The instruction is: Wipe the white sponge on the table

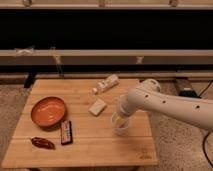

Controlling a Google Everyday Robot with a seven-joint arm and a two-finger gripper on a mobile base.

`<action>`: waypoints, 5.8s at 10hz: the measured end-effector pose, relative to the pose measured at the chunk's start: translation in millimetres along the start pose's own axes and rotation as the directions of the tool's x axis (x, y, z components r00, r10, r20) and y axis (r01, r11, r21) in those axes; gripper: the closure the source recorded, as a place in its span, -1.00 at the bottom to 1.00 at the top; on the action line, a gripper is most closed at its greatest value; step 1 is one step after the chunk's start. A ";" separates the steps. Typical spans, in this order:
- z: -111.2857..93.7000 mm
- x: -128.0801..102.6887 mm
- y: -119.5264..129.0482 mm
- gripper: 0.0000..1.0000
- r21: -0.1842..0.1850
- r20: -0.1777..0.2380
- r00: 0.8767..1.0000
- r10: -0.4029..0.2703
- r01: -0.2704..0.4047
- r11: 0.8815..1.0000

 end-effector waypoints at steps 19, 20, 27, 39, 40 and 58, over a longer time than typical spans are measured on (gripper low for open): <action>0.8 -0.1 0.3 -0.60 -0.002 0.001 1.000 0.000 0.000 1.000; 0.8 -0.1 0.4 -0.60 -0.002 0.001 1.000 0.000 0.000 1.000; -5.3 -20.5 -47.0 -0.60 -0.016 -0.030 0.999 -0.041 0.040 0.999; 107.2 -25.4 -92.6 -0.60 -0.123 -0.109 0.960 -0.260 0.246 0.961; 114.0 -24.7 -94.2 -0.60 -0.134 -0.114 0.957 -0.266 0.250 0.959; 182.0 2.8 -104.4 0.37 -0.320 -0.179 0.936 -0.302 0.235 0.918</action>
